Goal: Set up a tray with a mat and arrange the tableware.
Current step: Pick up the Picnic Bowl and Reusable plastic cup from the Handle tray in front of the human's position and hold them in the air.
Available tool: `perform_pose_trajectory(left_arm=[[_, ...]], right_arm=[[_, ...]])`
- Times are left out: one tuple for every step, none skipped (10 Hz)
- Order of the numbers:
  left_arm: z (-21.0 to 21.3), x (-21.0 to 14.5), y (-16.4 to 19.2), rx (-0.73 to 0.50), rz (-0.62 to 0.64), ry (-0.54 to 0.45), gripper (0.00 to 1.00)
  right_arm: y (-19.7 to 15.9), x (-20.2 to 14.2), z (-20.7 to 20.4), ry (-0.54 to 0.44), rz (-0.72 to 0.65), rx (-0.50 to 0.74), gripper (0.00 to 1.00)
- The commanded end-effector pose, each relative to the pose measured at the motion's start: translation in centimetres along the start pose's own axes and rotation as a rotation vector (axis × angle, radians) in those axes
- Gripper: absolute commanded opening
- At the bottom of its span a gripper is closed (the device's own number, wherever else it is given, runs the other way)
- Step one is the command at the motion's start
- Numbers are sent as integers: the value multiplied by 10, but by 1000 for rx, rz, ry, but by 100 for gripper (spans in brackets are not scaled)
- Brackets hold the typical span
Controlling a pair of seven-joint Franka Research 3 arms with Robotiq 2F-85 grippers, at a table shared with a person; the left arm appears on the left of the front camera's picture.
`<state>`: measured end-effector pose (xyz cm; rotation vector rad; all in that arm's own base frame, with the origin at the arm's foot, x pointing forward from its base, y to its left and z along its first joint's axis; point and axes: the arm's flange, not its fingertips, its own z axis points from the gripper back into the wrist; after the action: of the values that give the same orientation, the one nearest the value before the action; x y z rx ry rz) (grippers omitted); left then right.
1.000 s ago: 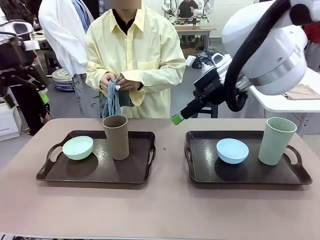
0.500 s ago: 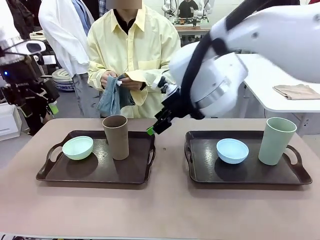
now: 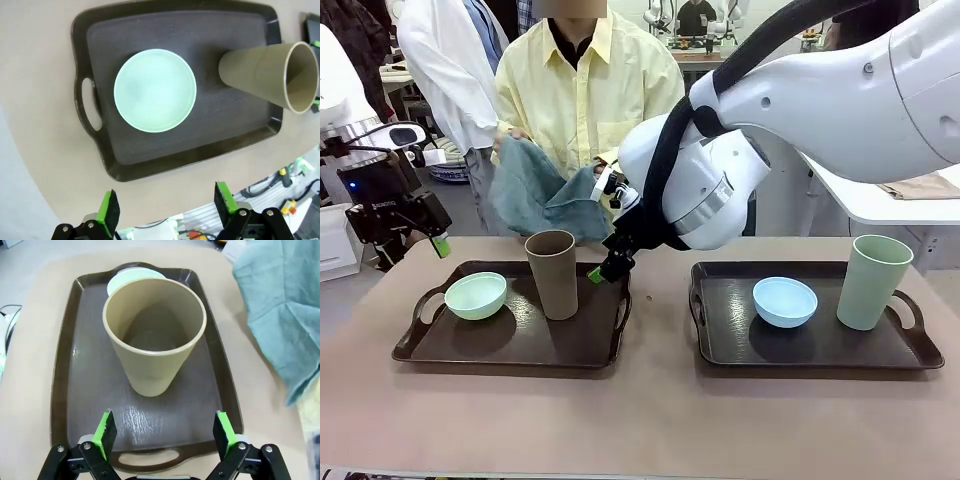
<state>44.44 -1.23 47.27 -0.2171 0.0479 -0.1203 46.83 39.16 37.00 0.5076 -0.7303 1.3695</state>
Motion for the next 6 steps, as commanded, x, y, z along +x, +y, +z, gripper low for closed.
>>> perform_pose_trajectory(left_arm=[[3, -2, 1, 5, -4, 0, 100], [3, -2, 1, 5, -4, 0, 100], [3, -2, 1, 5, -4, 0, 100], [3, -2, 1, 5, -4, 0, 100], [0, 0, 0, 1, 0, 0, 100], [-9, 8, 1, 16, -4, 4, 100]], right_arm=[[2, 2, 0, 2, 7, -9, 100], [2, 2, 0, 2, 7, -9, 100], [2, 2, 0, 2, 7, -9, 100], [2, 2, 0, 2, 7, -9, 100], [0, 0, 0, 0, 0, 0, 100], [-4, -5, -11, -39, 62, 77, 100]])
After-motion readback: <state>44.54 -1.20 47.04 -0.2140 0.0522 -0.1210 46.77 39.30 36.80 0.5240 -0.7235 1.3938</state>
